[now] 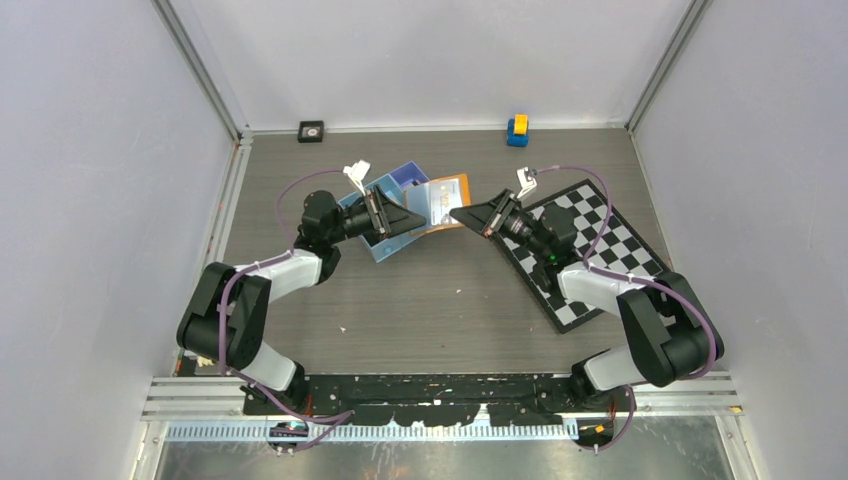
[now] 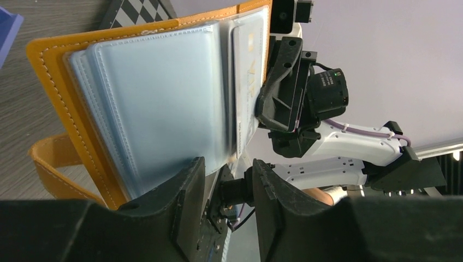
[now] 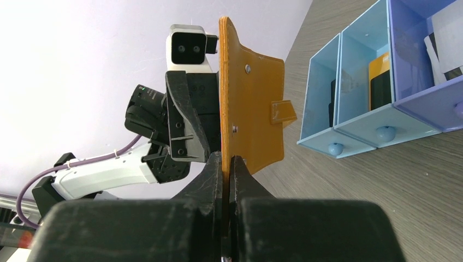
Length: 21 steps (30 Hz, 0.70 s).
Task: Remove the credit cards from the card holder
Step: Remove the credit card from the card holder.
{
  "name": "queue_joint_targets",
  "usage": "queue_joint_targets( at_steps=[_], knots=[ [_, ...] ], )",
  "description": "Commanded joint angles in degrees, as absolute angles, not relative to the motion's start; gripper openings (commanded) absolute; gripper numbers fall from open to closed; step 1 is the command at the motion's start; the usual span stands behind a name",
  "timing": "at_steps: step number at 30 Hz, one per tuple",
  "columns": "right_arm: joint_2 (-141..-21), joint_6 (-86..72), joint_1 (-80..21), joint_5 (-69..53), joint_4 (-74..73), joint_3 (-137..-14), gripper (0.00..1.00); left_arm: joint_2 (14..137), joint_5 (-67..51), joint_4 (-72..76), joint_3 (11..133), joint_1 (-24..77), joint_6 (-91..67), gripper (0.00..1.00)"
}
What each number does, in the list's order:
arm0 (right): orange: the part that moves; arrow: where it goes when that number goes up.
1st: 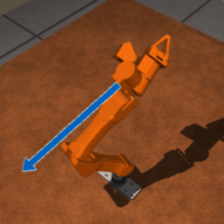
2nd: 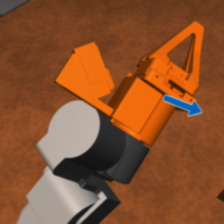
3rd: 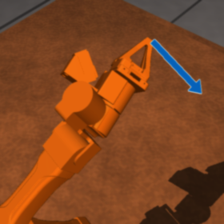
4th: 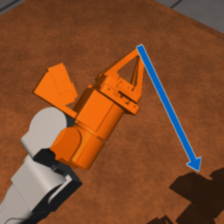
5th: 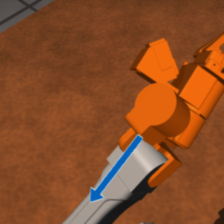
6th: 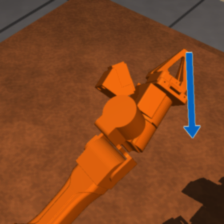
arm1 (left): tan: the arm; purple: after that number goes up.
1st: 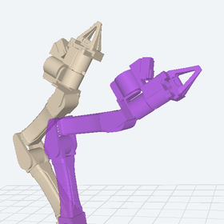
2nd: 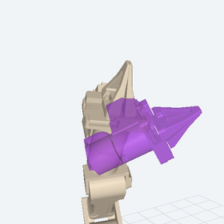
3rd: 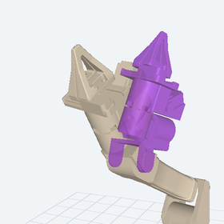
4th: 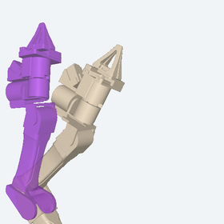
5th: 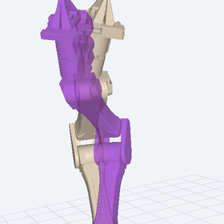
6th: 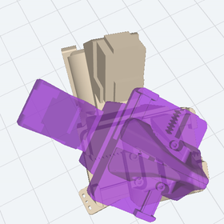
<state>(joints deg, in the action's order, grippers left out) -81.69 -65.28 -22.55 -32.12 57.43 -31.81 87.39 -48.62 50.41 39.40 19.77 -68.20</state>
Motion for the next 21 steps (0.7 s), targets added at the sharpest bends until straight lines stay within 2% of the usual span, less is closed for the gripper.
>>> queue_joint_targets(
  at_steps=[1,10,15,21],
  knots=[
    [-81.07,-65.12,-23.67,-33.39,62.07,-33.6,0.01,86.07,-49.02,49.43,41.87,20.09,-66.31,0.38],
    [-82.1,-63.69,-25.51,-33.68,60.78,-34.61,0.0,87.12,-49.89,53.98,41.66,20.32,-68.72,0.34],
    [-83.28,-63.52,-26.86,-34.58,60.77,-35.74,0.0,89.56,-50.94,61.59,41.34,20.35,-73.59,0.29],
    [-82.71,-62.84,-26.96,-34.2,59.43,-35.79,0.0,90.86,-51.31,66.04,41.11,19.98,-76.44,0.17]
  ],
)
